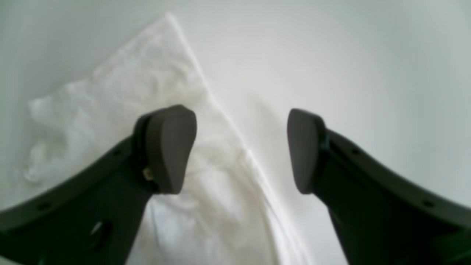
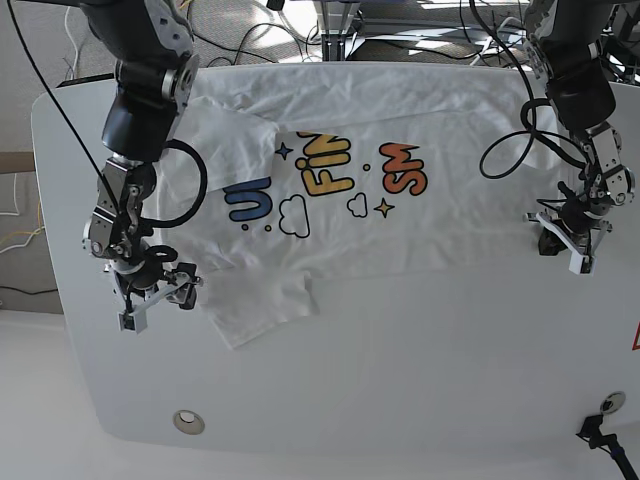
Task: Fold the T-shirt properly
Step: 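Move both grippers to the hem and grasp the hem edge, then lift the hem with both grippers and fold it over toward the collar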
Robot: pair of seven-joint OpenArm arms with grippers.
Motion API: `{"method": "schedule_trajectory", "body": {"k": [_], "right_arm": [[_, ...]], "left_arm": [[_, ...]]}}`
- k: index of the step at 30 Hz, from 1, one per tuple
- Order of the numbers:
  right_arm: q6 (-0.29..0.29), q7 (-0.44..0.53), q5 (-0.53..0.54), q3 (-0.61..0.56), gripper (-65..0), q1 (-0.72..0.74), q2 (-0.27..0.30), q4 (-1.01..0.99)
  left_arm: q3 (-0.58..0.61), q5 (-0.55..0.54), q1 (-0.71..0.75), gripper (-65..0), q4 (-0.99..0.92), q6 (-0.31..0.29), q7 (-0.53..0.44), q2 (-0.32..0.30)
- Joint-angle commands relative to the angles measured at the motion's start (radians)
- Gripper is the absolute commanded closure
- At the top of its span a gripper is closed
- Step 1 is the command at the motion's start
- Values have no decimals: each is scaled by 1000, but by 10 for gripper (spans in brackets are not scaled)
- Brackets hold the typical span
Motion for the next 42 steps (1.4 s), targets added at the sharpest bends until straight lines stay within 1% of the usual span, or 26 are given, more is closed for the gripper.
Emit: {"method": "schedule_trajectory", "body": {"k": [1,4,7,11,15,17,20,22,24,25,26,28,30,31,35,37,38,40,42], "right_arm": [[1,55,12,1,-409,58,9,-68],[-2,149,10,1,-409,122,9,-207],[-2,213,10,1,-409,191,12,-371],[-2,321,9,0,-409,219,14,-513],[-2,322,9,0,-409,219,5,-526],[-1,322,9,0,-409,216,-23,-528],[-1,322,9,0,-407,216,-37,-528],[-1,322,9,0,-406,216,-57,-528],[-1,322,9,0,-400,216,-60,-526],[-1,322,9,0,-375,216,-61,-525],[-1,322,9,0,-329,216,-61,-525],[-1,322,9,0,-194,216,-61,-525],[-1,322,9,0,-35,217,-61,-523],[-1,322,9,0,0,217,-61,-523],[-1,322,9,-5,0,219,-60,-520],[-1,316,10,-40,0,216,-58,-474],[-1,302,12,-66,0,211,-58,-440],[-1,246,18,-100,0,188,-58,-364],[-1,197,18,-102,0,160,-60,-264]], "left_arm": [[3,24,-7,0,5,-4,35,-9],[3,24,-7,0,5,-4,35,-9],[3,24,-7,0,6,-4,35,-9],[3,24,-1,0,44,-4,36,-9],[3,24,29,0,97,-4,41,-7],[3,24,29,0,97,-4,41,-7],[3,24,29,0,97,-4,41,-7],[3,24,29,0,97,-4,41,-7],[3,24,29,0,97,-4,41,-7],[3,24,29,0,97,-4,41,-7],[3,24,29,0,97,-4,41,-7],[3,24,29,0,97,-4,41,-7],[3,24,29,0,97,-4,39,-7],[3,24,29,0,98,-4,38,-7],[3,20,22,0,100,-4,35,-7],[3,17,19,0,101,-4,31,-7],[1,17,18,0,106,-4,24,-7],[0,17,22,0,153,-4,-16,-7],[0,17,27,0,195,-4,-25,-6]]}}
